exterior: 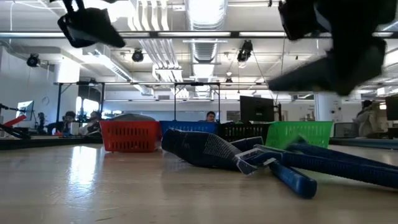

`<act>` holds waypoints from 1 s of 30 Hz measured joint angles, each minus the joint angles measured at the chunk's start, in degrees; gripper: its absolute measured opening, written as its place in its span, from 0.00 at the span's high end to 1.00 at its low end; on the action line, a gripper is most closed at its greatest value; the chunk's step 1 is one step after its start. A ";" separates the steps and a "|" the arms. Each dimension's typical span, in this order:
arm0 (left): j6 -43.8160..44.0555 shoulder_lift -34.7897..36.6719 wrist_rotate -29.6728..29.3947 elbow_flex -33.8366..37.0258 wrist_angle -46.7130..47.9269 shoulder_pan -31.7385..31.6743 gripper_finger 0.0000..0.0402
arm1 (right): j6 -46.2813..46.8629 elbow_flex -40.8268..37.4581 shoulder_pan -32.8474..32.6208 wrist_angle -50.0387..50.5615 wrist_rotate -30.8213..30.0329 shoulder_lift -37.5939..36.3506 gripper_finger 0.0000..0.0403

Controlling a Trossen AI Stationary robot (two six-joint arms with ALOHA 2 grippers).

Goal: Pick & Place Travel size toiletries
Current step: Put the black deodorant into the red basket

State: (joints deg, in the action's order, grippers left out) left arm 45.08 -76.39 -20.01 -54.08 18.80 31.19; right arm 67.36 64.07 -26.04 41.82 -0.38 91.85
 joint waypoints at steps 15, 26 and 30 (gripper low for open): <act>34.19 2.87 -42.65 0.24 -7.77 5.83 0.24 | -8.57 1.68 8.06 -20.62 -2.43 -3.68 0.51; 35.32 2.34 -45.68 8.24 -26.89 4.25 0.24 | -12.60 10.70 8.88 -21.13 -2.32 2.12 0.51; 33.06 2.14 -45.67 10.22 -30.16 3.57 0.24 | -13.84 14.99 8.94 -21.24 -2.16 4.84 0.51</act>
State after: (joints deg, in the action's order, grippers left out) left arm 78.14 -74.24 -65.68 -43.87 -11.36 34.76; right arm 53.52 79.06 -17.10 20.58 -2.54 96.69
